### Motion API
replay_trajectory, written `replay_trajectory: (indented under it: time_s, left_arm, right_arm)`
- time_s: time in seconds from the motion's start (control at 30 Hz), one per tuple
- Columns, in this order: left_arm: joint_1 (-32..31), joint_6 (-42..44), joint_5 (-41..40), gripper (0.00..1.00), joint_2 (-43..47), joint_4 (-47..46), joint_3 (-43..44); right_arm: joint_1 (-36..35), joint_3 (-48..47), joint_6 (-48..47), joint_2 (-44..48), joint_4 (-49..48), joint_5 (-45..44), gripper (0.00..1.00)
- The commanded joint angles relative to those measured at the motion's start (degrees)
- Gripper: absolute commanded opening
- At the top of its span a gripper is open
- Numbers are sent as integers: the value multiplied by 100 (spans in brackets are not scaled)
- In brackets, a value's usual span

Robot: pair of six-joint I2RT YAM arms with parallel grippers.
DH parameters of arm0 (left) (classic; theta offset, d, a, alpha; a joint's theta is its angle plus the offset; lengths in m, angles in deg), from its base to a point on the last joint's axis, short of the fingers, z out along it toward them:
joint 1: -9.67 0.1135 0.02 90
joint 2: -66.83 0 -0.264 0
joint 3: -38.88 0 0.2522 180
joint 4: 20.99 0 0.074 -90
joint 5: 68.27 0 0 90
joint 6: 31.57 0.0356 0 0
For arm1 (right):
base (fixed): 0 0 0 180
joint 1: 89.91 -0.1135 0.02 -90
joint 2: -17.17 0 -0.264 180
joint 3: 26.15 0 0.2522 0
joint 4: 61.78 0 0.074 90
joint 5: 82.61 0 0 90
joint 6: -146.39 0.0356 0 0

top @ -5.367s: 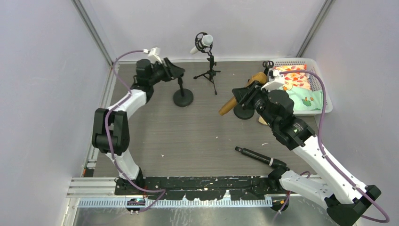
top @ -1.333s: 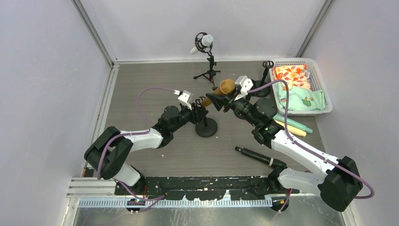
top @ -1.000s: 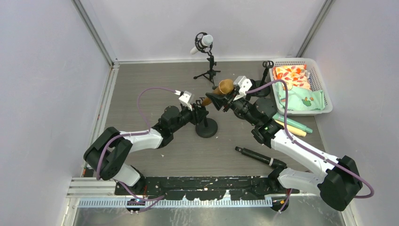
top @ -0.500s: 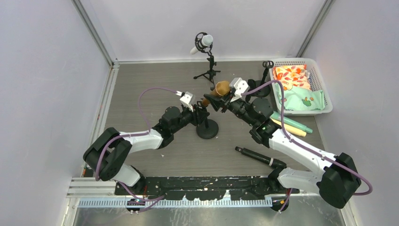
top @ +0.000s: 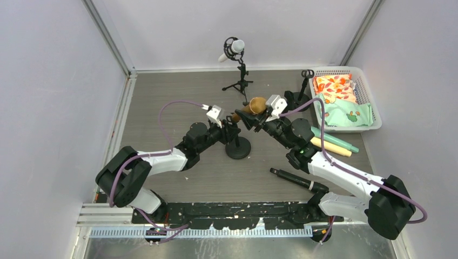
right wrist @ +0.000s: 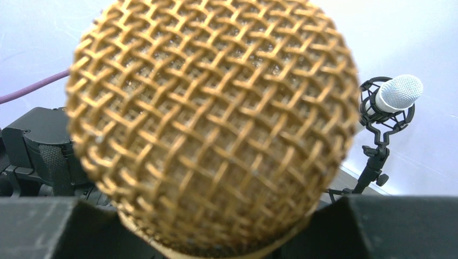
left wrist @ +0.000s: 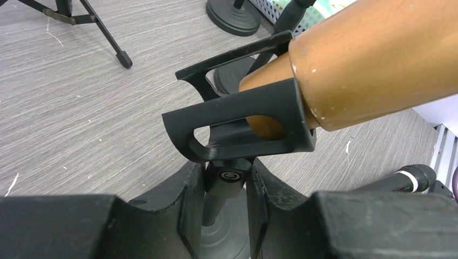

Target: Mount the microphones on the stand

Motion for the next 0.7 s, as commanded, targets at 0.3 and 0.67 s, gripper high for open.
replay_trajectory:
  time_s: [0.3, 0.67]
  left_arm:
    - [-76, -658, -199, 52, -78, -695, 272]
    - [-76, -762, -228, 28, -337, -1049, 456]
  right_arm:
    - [-6, 309, 140, 71, 118, -246, 1]
    - [-6, 407, 220, 127, 91, -259, 1]
